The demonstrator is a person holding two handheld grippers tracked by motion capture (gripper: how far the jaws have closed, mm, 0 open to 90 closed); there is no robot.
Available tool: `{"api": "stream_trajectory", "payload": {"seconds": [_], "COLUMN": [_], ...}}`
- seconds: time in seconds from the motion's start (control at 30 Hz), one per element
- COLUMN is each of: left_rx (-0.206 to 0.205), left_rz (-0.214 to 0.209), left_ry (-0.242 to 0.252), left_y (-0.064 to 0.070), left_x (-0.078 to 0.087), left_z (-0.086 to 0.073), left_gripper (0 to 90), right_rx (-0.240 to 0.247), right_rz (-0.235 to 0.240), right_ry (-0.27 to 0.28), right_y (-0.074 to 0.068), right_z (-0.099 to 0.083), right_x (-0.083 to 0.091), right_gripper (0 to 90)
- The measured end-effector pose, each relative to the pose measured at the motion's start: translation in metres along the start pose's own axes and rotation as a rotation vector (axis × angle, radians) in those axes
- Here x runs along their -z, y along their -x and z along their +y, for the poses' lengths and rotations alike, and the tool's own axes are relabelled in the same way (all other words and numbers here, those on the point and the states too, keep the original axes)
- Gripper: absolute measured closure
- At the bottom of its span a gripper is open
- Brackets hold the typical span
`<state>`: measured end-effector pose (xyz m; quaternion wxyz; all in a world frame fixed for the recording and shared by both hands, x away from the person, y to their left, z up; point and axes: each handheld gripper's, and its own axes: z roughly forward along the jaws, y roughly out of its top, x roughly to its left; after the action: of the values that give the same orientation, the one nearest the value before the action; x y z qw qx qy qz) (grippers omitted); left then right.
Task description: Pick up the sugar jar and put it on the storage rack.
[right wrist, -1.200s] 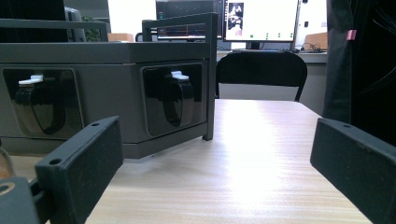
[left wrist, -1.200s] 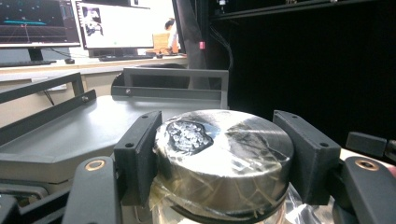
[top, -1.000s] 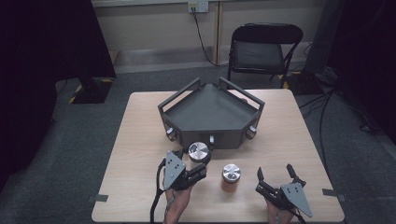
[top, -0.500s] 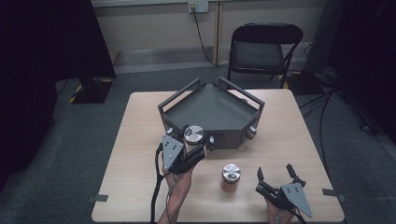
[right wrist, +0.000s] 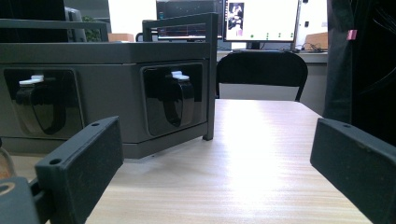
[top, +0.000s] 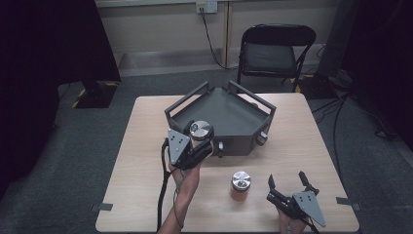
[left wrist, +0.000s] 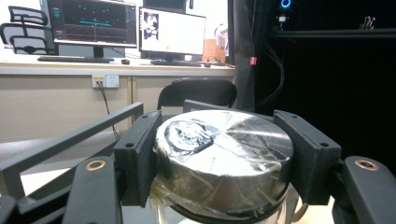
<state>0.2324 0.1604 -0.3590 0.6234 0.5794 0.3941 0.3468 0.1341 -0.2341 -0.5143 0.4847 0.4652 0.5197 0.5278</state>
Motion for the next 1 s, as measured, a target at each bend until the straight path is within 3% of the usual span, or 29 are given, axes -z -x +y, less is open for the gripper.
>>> {"api": "stream_trajectory", "payload": {"seconds": [0.13,0.27,0.6,0.7,0.73,0.8,0.83,0.9,1.0], "left_rx": [-0.014,0.0,-0.021,-0.016,-0.036,-0.046,-0.036,-0.014,-0.036], "left_rz": [0.01,0.023,0.106,0.125,0.133,0.137,0.134,0.131,0.131], "left_ry": [-0.005,-0.019,-0.046,-0.025,-0.021,-0.027,-0.025,-0.024,-0.032], "left_y": [-0.002,-0.007,-0.008,-0.009,-0.008,-0.007,-0.008,-0.009,-0.007], "left_x": [-0.012,-0.027,-0.063,-0.069,-0.071,-0.077,-0.079,-0.081,-0.084], "left_z": [0.007,0.008,0.006,0.002,0.0,-0.001,-0.002,-0.002,-0.002], "left_gripper": [35.4,35.4,35.4,35.4,35.4,35.4,35.4,35.4,35.4], "right_rx": [0.0,0.0,0.0,-0.001,-0.001,-0.001,-0.024,-0.002,-0.002], "right_rz": [0.002,0.002,0.006,0.005,0.003,0.001,0.005,-0.001,-0.001], "right_ry": [0.0,0.0,0.0,0.0,0.001,0.0,-0.004,0.001,0.0], "right_y": [0.0,0.0,0.001,0.001,0.001,0.0,-0.001,0.0,0.0], "right_z": [0.0,0.0,0.0,0.0,0.0,0.0,0.0,0.0,0.0], "right_x": [0.0,0.0,0.0,0.0,0.0,0.0,0.0,0.0,0.0], "right_gripper": [1.7,1.7,1.7,1.7,1.7,1.7,1.7,1.7,1.7]}}
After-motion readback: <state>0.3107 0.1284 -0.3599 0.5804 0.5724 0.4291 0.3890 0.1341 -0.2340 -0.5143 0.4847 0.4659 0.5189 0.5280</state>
